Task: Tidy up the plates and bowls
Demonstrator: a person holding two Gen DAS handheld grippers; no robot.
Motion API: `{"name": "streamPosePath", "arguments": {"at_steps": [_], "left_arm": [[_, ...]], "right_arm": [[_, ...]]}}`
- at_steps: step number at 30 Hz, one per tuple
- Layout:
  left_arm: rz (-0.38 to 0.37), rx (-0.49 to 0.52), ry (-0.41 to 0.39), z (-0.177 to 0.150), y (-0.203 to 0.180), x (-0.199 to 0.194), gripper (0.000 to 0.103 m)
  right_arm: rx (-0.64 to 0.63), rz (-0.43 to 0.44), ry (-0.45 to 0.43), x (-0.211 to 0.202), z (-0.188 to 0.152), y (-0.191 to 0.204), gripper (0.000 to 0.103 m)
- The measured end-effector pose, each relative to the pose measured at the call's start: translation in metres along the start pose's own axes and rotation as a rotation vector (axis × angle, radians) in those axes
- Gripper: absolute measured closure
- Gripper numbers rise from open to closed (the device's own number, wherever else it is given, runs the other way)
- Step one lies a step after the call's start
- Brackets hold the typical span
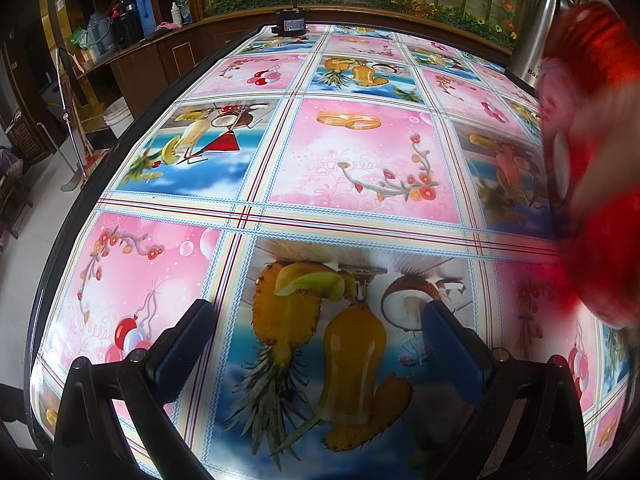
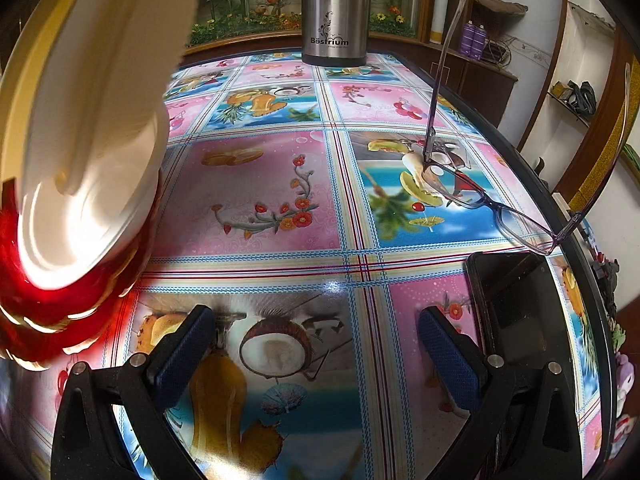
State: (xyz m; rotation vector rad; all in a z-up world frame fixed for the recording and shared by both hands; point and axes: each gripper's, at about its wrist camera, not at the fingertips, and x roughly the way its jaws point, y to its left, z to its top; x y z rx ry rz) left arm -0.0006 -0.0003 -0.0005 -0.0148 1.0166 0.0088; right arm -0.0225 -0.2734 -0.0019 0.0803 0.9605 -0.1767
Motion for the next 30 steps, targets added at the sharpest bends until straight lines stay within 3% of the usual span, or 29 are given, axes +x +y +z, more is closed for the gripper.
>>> {"name": "streamPosePath", "arguments": {"at_steps": [8, 14, 30], "left_arm": [[0.0, 0.0, 0.0, 0.001, -0.001, -0.001, 0.0], [0.056, -0.1, -0.001, -0.001, 0.018, -0.003, 0.0], [0.058, -0.098, 0.0, -0.001, 0.018, -0.004, 0.0]], "right_arm": [[0.0, 0.0, 0.0, 0.0, 0.0, 0.0, 0.001], [0.0, 0.0, 0.0, -0.001, 0.0, 0.0, 0.001], [0.0, 0.001, 0.0, 0.0, 0.0, 0.0, 0.001]]}}
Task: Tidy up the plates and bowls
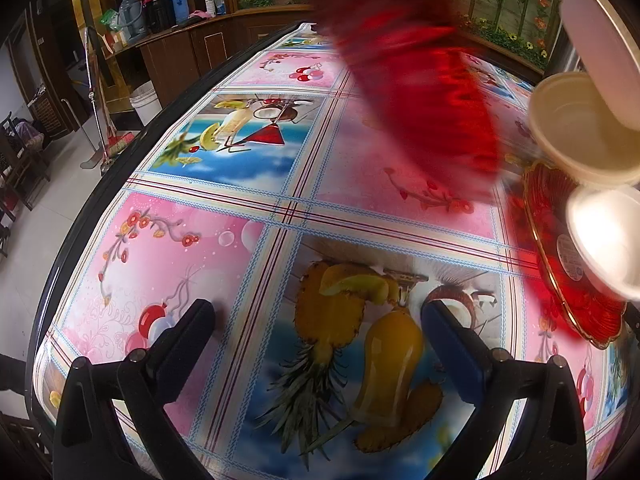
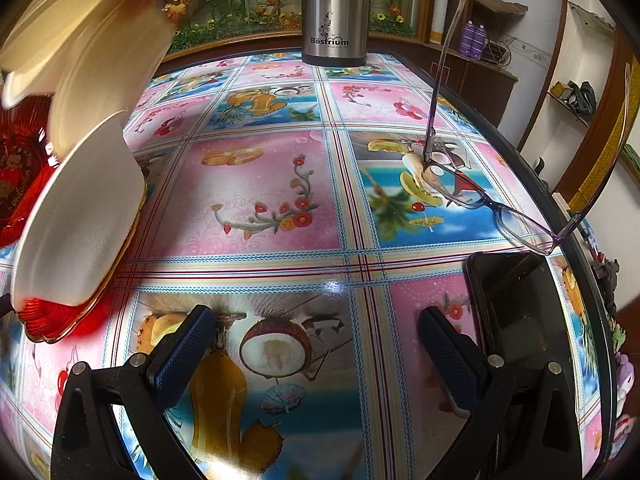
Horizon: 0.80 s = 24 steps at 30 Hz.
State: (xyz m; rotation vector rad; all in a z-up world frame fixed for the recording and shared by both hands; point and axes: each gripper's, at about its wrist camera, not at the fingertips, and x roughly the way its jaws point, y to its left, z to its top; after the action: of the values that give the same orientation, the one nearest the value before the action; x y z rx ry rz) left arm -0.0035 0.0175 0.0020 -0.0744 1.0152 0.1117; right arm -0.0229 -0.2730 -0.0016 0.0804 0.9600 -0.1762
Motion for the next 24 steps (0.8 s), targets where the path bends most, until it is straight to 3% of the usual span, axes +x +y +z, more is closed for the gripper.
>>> {"name": "streamPosePath", "arguments": {"at_steps": [24], "left_arm": [[0.0, 0.001, 0.001, -0.0015, -0.0003, -0.002, 0.0]], "right_arm": [[0.0, 0.0, 0.0, -0.0006, -0.0006, 0.0001, 0.001]]}}
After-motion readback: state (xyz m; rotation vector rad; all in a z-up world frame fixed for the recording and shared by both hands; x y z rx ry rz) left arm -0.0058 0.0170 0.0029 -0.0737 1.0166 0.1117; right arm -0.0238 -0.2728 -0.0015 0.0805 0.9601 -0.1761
